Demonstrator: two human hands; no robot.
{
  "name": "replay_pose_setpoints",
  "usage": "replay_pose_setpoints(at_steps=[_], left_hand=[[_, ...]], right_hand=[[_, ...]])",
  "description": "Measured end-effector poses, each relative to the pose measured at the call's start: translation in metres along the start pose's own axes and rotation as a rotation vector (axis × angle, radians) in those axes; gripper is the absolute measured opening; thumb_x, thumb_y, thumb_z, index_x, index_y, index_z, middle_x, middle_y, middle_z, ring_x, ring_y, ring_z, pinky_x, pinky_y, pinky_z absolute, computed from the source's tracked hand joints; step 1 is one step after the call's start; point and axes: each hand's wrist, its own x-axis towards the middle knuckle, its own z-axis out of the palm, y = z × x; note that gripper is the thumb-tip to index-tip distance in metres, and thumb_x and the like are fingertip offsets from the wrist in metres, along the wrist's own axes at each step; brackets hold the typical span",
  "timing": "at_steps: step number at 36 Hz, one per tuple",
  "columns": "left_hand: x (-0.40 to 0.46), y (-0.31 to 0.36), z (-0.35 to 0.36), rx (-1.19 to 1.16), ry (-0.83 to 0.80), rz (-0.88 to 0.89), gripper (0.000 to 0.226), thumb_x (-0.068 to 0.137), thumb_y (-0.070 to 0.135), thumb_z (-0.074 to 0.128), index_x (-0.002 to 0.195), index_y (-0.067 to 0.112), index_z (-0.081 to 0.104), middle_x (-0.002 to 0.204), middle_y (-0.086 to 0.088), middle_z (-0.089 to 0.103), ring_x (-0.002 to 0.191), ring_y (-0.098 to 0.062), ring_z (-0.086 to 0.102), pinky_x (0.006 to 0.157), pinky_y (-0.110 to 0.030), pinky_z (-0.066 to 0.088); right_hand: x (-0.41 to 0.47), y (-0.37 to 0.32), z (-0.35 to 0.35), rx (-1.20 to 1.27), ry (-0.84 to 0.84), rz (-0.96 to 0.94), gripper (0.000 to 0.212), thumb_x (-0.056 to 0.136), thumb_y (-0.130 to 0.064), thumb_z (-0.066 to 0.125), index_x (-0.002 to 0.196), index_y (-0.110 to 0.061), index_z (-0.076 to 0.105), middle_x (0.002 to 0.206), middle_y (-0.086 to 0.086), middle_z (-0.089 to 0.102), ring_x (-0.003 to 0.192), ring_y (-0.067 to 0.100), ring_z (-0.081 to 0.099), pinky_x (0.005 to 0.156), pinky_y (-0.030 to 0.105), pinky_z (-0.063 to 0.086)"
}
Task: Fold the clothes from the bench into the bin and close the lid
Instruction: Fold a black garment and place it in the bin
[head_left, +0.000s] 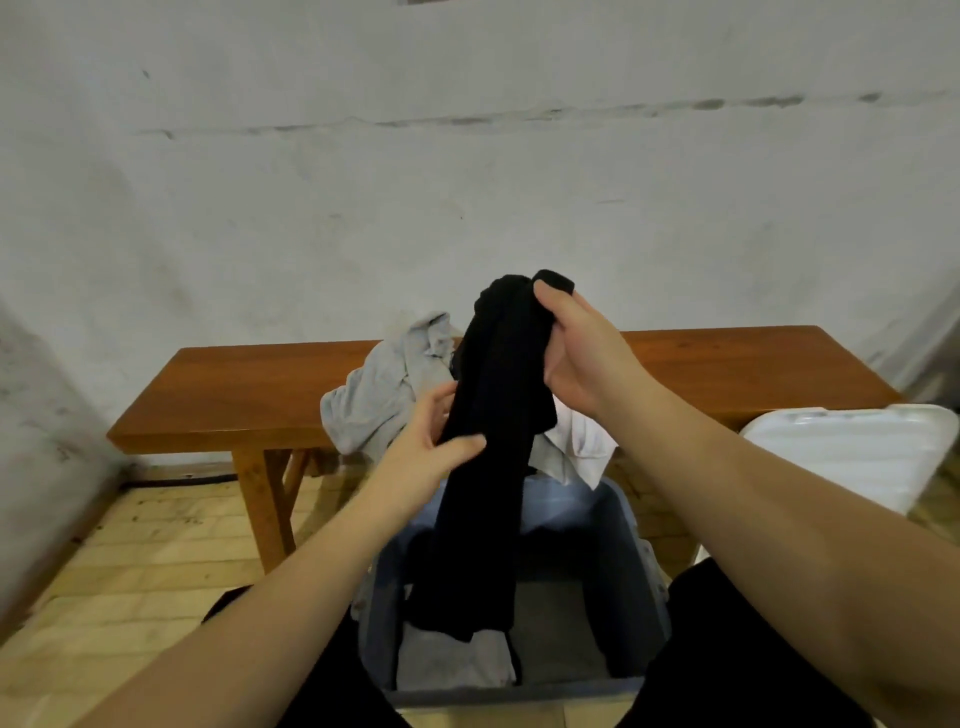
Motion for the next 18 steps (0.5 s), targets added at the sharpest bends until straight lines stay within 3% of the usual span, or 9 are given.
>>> replay_pose_setpoints(at_steps=[3,7,11,14,18], left_hand=[[-0.003,-0.018,0.001,0.111,0.065,0.031,0.065,0.086,-0.011,0.059,0.125,0.039,0.045,0.122,0.014,0.059,0.108,0.007,0.060,0.087,-0.021,0.052],[0.007,-0.022,0.006,0.229,0.203,0.036,0.056,0.091,-0.001,0.061,0.132,0.034,0.045,0.115,0.018,0.060,0.104,0.010,0.059,0.086,-0.015,0.050],[0.018,-0.020,0.012,0.303,0.241,0.029,0.051,0.093,0.014,0.065,0.137,0.029,0.044,0.116,0.018,0.058,0.111,-0.004,0.058,0.098,-0.032,0.051],[0.023,-0.019,0.016,0.322,0.309,0.063,0.038,0.095,0.018,0.063,0.128,0.031,0.050,0.113,0.014,0.063,0.105,-0.009,0.063,0.092,-0.041,0.055],[0.024,-0.014,0.014,0.233,0.383,0.074,0.022,0.100,0.020,0.050,0.115,0.035,0.058,0.092,0.011,0.069,0.085,-0.014,0.068,0.080,-0.048,0.058]], right_hand=[[-0.001,-0.004,0.004,0.016,-0.027,0.030,0.040,0.105,-0.024,0.042,0.138,-0.003,0.049,0.131,0.017,0.064,0.119,0.029,0.063,0.093,0.039,0.055],[-0.003,-0.010,0.008,0.025,-0.060,0.054,0.044,0.106,-0.027,0.036,0.140,-0.002,0.049,0.135,0.015,0.061,0.125,0.027,0.059,0.106,0.039,0.045],[-0.005,-0.017,0.008,0.034,-0.071,0.093,0.044,0.106,-0.031,0.033,0.132,-0.005,0.057,0.134,0.013,0.062,0.125,0.026,0.059,0.107,0.039,0.043],[-0.006,-0.021,0.006,0.060,-0.065,0.096,0.044,0.105,-0.031,0.034,0.121,-0.007,0.067,0.130,0.013,0.065,0.122,0.027,0.061,0.102,0.040,0.046],[-0.009,-0.029,-0.001,0.056,-0.037,0.077,0.040,0.105,-0.030,0.035,0.125,-0.007,0.061,0.126,0.012,0.067,0.120,0.027,0.063,0.101,0.040,0.047]])
